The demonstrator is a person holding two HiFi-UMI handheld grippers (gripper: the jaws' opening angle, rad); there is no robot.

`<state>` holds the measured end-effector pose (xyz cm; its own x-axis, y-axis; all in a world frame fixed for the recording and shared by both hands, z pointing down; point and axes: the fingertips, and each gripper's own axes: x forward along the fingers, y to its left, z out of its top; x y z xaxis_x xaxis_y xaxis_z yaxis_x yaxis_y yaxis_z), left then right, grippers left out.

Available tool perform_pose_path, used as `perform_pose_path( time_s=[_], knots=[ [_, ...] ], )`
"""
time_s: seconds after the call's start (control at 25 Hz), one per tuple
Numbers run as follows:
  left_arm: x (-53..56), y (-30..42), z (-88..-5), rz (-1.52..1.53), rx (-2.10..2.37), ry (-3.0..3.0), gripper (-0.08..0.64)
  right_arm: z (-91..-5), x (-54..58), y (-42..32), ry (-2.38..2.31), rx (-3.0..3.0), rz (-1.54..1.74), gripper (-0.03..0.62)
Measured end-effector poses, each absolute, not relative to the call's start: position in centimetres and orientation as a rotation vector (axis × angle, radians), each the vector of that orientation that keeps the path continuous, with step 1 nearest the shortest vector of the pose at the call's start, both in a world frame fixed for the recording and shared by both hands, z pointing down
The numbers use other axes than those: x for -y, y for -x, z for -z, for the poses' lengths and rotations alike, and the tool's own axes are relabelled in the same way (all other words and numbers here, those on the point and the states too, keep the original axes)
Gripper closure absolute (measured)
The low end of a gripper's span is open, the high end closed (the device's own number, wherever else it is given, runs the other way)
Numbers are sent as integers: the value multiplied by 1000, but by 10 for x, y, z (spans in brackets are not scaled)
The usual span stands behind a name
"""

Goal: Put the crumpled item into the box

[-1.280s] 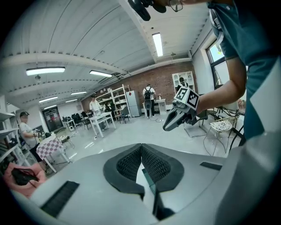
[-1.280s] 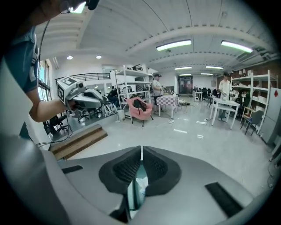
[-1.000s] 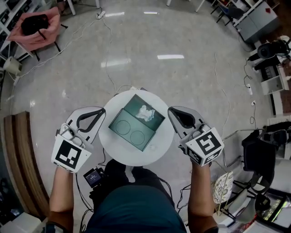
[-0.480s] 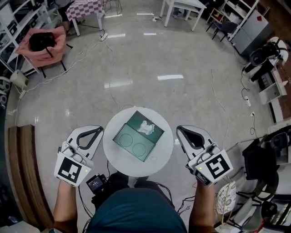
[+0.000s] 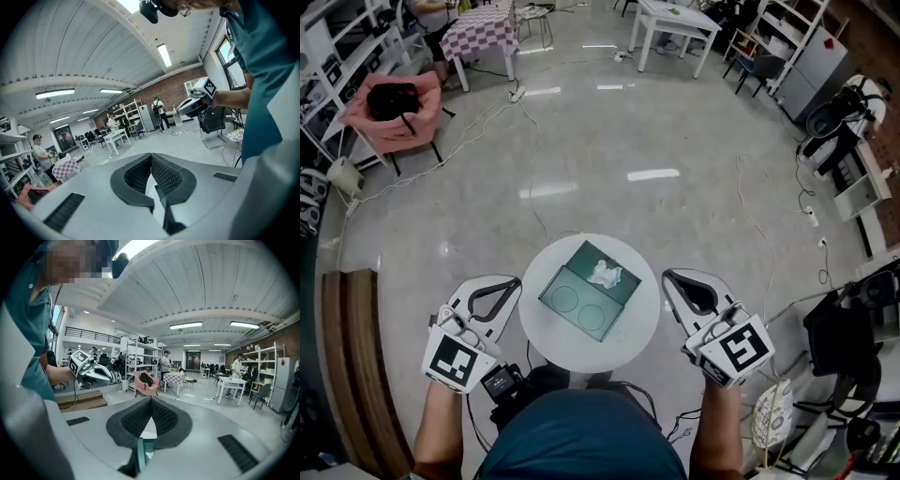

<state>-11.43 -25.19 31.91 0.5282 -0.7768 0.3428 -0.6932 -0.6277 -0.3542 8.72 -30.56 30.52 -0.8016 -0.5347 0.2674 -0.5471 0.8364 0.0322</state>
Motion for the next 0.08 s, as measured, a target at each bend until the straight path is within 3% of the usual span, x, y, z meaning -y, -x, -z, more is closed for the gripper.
perform_pose_path(
  time_s=[0.08],
  knots=[
    [249,113,-319,716,-1259,2596,541,-305,303,-88,-820,2749,-68,555]
  ],
)
